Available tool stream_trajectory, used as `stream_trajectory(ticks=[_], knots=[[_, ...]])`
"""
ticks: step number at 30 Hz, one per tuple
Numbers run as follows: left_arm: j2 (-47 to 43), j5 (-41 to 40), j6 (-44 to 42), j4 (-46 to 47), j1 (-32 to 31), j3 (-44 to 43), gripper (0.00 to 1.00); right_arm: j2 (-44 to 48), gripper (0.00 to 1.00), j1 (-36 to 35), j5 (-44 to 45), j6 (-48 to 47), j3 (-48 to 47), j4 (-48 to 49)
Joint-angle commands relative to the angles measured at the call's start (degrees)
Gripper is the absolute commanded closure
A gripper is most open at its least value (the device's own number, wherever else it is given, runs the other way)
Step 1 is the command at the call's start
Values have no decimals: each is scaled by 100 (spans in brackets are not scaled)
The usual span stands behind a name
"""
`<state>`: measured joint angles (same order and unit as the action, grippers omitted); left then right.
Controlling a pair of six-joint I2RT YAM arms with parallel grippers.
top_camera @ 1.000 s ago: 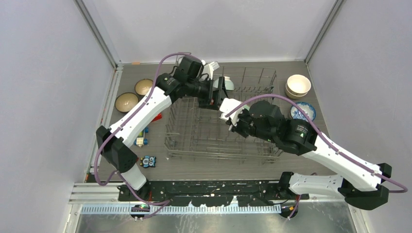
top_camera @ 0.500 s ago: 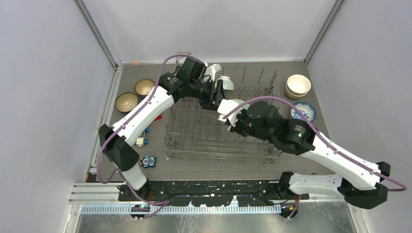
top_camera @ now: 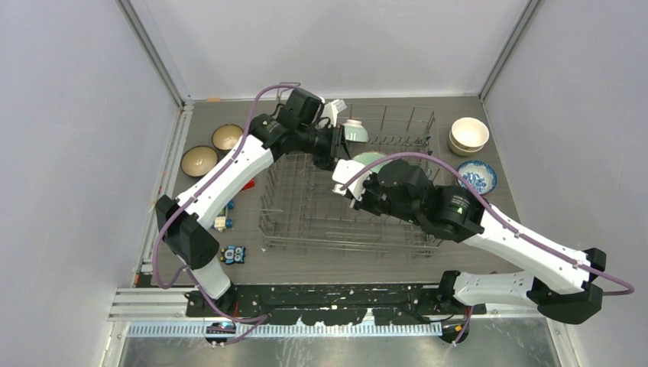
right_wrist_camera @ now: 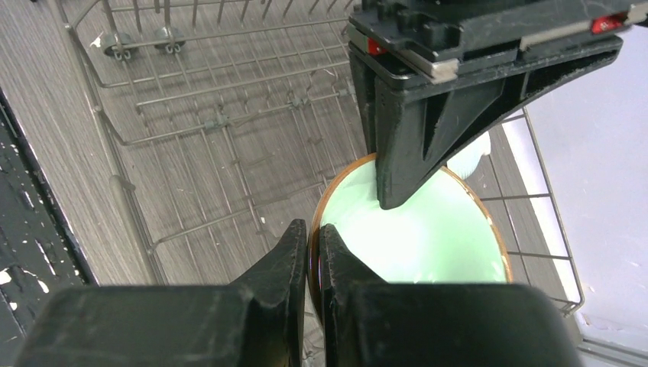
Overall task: Unload the bowls from the dish rack
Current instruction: Adjust the dish rack at the center of the board.
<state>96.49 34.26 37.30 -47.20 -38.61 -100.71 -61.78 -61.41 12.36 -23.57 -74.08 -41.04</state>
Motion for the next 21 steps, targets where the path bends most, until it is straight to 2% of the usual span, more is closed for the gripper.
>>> stream_trajectory(ticks=[1,2,3,9,14,16,20,21], knots=[[-14,308,4,69,-7,-209,92,-66,99,-30,223,-221,-371,480],[-9,307,10,70,-12,-214,98,-95,99,-45,223,-235,-389,468],[-2,308,20,88,-8,-221,100,-124,99,-47,231,-235,-403,458],[-74,111,65,141,0,-235,100,-159,97,-80,345,-172,-395,461],[-187,-126,175,251,72,-185,100,-168,50,-80,290,63,-489,397],[-247,-216,242,308,131,-129,100,-153,37,-77,269,216,-532,417],[-387,-496,327,363,251,-90,100,-56,22,-79,285,609,-638,577],[-425,-552,347,370,291,-87,100,-2,14,-75,340,779,-655,689]])
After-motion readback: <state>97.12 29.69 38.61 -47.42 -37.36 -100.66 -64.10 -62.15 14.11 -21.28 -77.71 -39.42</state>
